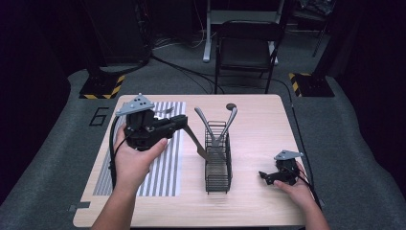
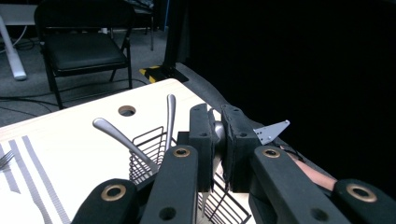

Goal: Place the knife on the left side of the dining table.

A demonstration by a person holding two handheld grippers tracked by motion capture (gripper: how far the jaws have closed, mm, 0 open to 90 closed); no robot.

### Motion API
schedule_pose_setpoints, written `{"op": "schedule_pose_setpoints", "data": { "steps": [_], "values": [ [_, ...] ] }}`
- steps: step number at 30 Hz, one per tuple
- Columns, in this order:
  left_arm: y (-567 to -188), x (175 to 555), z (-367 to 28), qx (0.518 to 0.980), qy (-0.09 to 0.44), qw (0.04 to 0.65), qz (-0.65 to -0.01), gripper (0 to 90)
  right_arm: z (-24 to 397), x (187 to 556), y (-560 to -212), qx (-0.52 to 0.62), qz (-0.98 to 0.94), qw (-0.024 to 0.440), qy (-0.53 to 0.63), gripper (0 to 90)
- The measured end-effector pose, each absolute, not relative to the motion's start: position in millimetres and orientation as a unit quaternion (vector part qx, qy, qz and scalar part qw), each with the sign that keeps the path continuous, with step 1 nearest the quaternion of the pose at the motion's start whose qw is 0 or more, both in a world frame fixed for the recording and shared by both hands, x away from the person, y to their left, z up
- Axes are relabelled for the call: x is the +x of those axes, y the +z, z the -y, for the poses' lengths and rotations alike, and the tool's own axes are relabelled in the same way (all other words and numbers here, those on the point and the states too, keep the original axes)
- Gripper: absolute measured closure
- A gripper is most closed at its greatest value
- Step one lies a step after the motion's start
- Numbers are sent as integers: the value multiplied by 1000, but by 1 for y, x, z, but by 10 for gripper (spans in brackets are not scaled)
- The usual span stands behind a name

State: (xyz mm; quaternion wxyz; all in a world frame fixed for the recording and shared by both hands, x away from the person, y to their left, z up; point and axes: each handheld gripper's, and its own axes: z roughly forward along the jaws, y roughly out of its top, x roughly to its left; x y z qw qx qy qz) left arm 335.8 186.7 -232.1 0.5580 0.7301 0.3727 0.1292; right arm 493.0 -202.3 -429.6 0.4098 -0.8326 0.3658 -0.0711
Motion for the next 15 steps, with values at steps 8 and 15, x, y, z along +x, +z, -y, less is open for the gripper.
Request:
{"op": "schedule_pose_setpoints", "data": {
  "steps": [8,15],
  "values": [
    [-232,336,-200,723,138,560,-381,836,202,493,-430,-833,-366,410,-71,0],
    [-239,338,-212,715,139,559,-395,836,202,493,-430,-833,-366,410,-71,0]
  ]
}}
